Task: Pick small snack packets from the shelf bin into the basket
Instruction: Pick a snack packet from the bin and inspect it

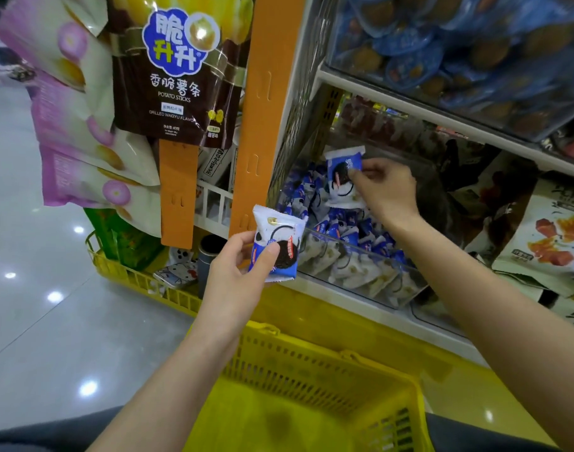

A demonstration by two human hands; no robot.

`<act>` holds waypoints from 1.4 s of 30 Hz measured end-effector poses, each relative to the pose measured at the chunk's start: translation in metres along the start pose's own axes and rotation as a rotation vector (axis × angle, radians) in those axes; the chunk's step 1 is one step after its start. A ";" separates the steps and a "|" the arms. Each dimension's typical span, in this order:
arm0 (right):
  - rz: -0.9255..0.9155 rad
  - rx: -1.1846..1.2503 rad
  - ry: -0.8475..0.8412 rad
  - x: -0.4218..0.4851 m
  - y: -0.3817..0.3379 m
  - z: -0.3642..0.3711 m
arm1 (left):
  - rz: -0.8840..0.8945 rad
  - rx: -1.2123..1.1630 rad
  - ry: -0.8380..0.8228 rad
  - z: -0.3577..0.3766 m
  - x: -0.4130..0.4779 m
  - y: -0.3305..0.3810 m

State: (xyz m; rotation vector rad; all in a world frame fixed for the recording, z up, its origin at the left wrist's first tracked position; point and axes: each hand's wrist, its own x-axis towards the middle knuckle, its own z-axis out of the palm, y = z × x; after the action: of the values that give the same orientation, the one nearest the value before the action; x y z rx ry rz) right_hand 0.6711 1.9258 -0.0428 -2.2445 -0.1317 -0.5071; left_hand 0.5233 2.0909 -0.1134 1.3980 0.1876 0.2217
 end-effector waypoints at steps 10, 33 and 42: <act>0.199 0.396 -0.430 -0.124 -0.005 -0.019 | -0.057 -0.120 -0.116 0.014 -0.017 -0.001; 0.367 0.532 -0.474 -0.123 -0.008 -0.039 | -0.226 -0.097 -0.186 0.012 -0.021 -0.004; 0.174 0.082 -0.839 -0.126 -0.014 -0.045 | 0.042 0.076 -0.001 0.010 -0.015 -0.002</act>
State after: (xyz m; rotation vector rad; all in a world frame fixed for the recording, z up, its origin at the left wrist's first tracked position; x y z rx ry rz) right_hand 0.5378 1.9105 -0.0570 -2.2227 -0.3680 0.5456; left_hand 0.5111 2.0773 -0.1139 1.4788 0.1671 0.2511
